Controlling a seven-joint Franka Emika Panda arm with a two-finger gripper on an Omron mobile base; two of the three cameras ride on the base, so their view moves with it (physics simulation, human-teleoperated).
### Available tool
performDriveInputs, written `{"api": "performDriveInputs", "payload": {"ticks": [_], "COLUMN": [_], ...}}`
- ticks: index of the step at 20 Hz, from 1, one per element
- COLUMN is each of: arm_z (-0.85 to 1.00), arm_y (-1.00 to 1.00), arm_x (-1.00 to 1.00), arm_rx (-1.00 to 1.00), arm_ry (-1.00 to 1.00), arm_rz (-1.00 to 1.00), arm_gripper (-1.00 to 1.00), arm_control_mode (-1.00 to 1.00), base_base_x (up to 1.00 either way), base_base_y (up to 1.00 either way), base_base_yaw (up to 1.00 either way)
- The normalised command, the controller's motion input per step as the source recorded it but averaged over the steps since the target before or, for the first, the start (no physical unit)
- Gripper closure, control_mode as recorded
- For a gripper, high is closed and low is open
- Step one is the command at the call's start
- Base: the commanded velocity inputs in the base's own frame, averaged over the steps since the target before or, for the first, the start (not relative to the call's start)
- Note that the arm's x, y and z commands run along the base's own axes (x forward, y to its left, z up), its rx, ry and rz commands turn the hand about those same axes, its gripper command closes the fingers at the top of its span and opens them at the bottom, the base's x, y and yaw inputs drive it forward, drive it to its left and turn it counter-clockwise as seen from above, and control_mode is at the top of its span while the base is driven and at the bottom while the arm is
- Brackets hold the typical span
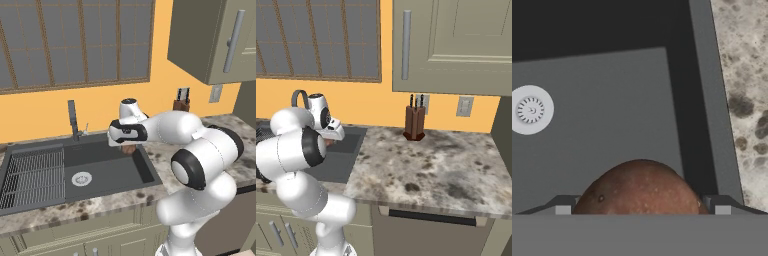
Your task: Turn on the sink faucet. Then move the potato from the counter to the sink. Turn off the sink. Move the vegetable from the sink to the pot next to the stove. Finally move the pot to the front left burner.
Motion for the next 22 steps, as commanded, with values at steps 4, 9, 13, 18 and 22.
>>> {"api": "performDriveInputs", "payload": {"ticks": [4,9,13,18,22], "arm_z": [0.00,0.00,0.00,0.00,0.00], "arm_y": [0.02,0.00,0.00,0.00,0.00], "arm_x": [-0.09,0.00,0.00,0.00,0.00], "arm_rx": [0.00,0.00,0.00,0.00,0.00], "arm_ry": [0.00,0.00,0.00,0.00,0.00], "arm_rz": [0.00,0.00,0.00,0.00,0.00], "arm_gripper": [1.00,1.00,1.00,1.00,1.00], "arm_control_mode": [-1.00,-1.00,-1.00,-1.00,1.00], "base_base_x": [0.00,0.00,0.00,0.00,0.00], "base_base_y": [0.00,0.00,0.00,0.00,0.00], "base_base_yaw": [0.00,0.00,0.00,0.00,0.00]}}
